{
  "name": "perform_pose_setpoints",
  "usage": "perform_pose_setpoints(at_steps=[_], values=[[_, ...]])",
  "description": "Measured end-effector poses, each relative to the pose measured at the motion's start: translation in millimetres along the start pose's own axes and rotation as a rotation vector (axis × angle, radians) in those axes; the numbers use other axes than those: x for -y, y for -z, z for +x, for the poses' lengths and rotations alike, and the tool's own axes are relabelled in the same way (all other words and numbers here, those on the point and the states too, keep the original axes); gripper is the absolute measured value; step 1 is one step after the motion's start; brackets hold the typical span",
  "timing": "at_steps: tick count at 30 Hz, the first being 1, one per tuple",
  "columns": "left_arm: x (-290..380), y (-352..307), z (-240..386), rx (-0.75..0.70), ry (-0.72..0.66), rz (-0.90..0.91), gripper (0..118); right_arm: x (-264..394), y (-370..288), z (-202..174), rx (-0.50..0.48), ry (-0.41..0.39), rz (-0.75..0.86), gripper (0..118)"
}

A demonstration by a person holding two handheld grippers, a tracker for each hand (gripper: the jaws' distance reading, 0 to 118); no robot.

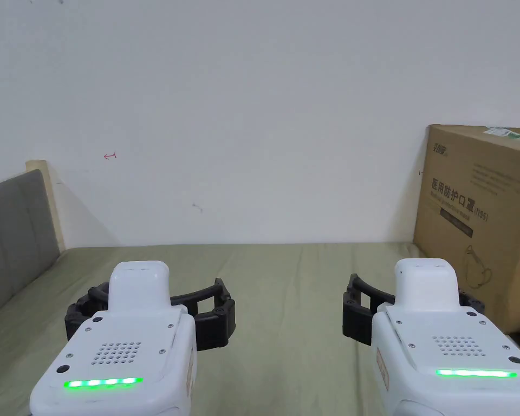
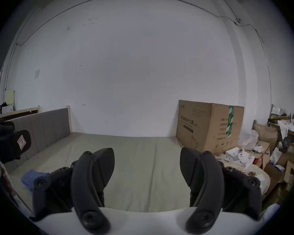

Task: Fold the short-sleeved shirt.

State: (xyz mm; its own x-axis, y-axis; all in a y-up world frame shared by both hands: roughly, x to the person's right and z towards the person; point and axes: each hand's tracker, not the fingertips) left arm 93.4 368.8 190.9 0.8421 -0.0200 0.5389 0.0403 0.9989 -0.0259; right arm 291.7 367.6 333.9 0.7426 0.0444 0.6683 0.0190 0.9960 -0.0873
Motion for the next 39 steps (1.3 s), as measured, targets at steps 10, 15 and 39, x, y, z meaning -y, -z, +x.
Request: perform_pose_setpoints(at_steps=[10,15,39], values=[[-1.8,7.8,-2.2,0.031,0.026,-0.018,118,-8.5,-7.3,-5.2,0.010,-0.016,0.097,86],[-4.5,13.6,-8.7,0.045,0.001,-0.027,118,-10.1,1.2,-10.0,0.013,-0.022,0.081,86],[-1.3,17.9,-7.7,0.031,-0.004,-0.087,118,-5.4,10.7,-5.6,-0.004,0.016,-0.002,86]])
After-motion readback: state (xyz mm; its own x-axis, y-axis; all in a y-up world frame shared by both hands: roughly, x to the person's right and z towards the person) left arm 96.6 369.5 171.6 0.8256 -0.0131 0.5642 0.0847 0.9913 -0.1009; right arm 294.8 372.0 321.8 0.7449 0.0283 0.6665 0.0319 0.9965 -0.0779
